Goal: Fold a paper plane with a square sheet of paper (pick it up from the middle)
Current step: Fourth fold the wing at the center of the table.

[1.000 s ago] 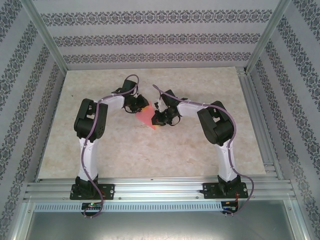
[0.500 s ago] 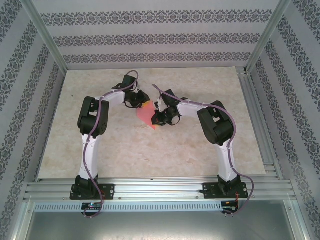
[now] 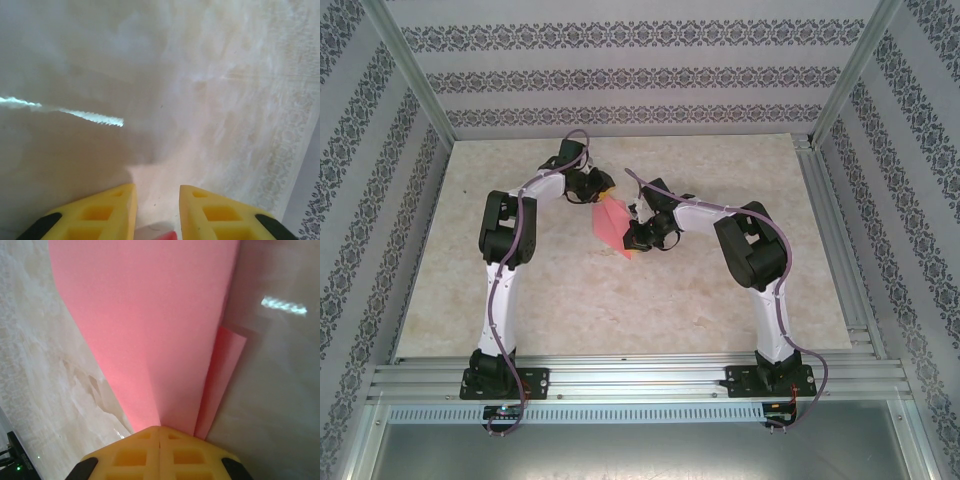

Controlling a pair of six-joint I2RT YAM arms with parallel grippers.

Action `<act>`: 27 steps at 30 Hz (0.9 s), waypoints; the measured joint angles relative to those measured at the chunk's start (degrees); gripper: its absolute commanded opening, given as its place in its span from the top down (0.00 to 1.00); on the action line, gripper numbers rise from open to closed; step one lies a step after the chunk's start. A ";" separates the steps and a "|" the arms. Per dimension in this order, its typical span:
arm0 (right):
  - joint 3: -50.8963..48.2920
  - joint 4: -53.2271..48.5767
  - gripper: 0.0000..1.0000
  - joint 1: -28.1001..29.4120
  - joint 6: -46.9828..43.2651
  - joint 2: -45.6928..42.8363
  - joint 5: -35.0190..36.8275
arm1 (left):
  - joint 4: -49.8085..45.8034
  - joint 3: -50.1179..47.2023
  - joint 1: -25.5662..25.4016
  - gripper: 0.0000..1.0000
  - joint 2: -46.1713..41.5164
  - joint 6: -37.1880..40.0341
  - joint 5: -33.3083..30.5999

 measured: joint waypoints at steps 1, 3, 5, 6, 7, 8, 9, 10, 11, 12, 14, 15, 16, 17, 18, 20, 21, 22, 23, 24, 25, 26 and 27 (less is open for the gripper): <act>0.02 -0.52 0.83 0.00 0.02 -0.26 0.28 | -0.07 0.50 0.20 0.66 0.00 0.22 0.02; 0.02 -1.86 0.79 -0.02 -0.20 -1.16 0.87 | -0.31 1.79 0.66 0.65 -0.13 0.74 0.09; 0.02 -3.08 0.71 -0.31 0.07 -2.51 1.25 | -0.55 2.54 0.92 0.63 -0.81 1.40 0.22; 0.02 -3.39 0.69 -0.42 0.07 -3.32 1.53 | -1.07 2.54 1.05 0.63 -1.64 1.88 0.22; -0.07 -3.56 0.66 -0.68 0.24 -4.61 2.01 | -1.92 2.49 1.07 0.63 -2.97 2.38 0.20; -0.20 -3.61 0.61 -0.92 0.35 -5.77 2.45 | -2.29 2.12 1.14 0.63 -4.28 2.71 0.17; -0.37 -3.65 0.60 -1.25 0.39 -7.15 2.97 | -2.40 1.36 1.14 0.62 -5.90 3.08 0.17; -0.55 -3.54 0.60 -1.68 0.37 -8.50 3.58 | -2.40 -0.07 1.14 0.62 -8.07 3.48 0.07; -0.68 -3.41 0.58 -2.08 0.28 -9.29 3.89 | -2.27 -2.27 1.14 0.62 -10.95 3.67 0.00; -0.72 -3.39 0.57 -2.47 0.35 -9.92 4.35 | -1.90 -4.61 1.14 0.60 -13.62 3.82 0.00; -0.81 -3.02 0.57 -2.95 0.31 -10.05 5.05 | -0.11 -10.38 1.14 0.60 -19.19 3.82 0.04; -1.22 -2.82 0.56 -3.13 0.37 -9.92 5.33 | 0.92 -14.29 1.14 0.60 -22.51 3.80 0.07; -1.68 -2.93 0.57 -3.15 0.42 -9.75 5.64 | 2.25 -17.86 1.14 0.60 -25.11 3.72 0.15; -1.84 -3.06 0.58 -3.04 0.39 -9.44 5.79 | 3.28 -20.63 1.14 0.59 -26.95 3.56 0.26; -1.84 -3.10 0.58 -2.89 0.37 -8.87 5.92 | 4.63 -24.09 1.14 0.59 -28.96 3.39 0.39; -1.81 -2.95 0.59 -2.40 0.39 -7.45 6.08 | 6.45 -29.79 1.11 0.59 -31.36 3.17 0.94; -1.81 -2.97 0.59 -2.12 0.39 -6.62 6.08 | 6.84 -32.28 1.09 0.59 -32.11 3.15 1.25; -1.73 -2.97 0.59 -2.12 0.39 -5.73 6.03 | 7.04 -34.40 1.03 0.59 -32.50 3.17 1.36; -1.60 -3.02 0.59 -2.03 0.42 -5.14 6.03 | 7.26 -35.98 0.98 0.59 -32.74 3.17 1.38; -1.25 -3.04 0.59 -1.75 0.42 -4.13 5.99 | 7.45 -37.73 0.98 0.59 -32.94 3.15 1.51; -0.92 -3.08 0.60 -1.75 0.39 -3.50 6.01 | 7.91 -39.85 0.98 0.59 -33.29 3.10 1.68; -0.57 -3.39 0.60 -1.75 0.39 -3.37 5.60 | 7.98 -41.20 0.98 0.59 -33.57 2.97 1.75; -0.15 -3.34 0.63 -1.77 0.39 -3.34 5.51 | 8.07 -42.66 0.96 0.59 -33.92 2.91 1.73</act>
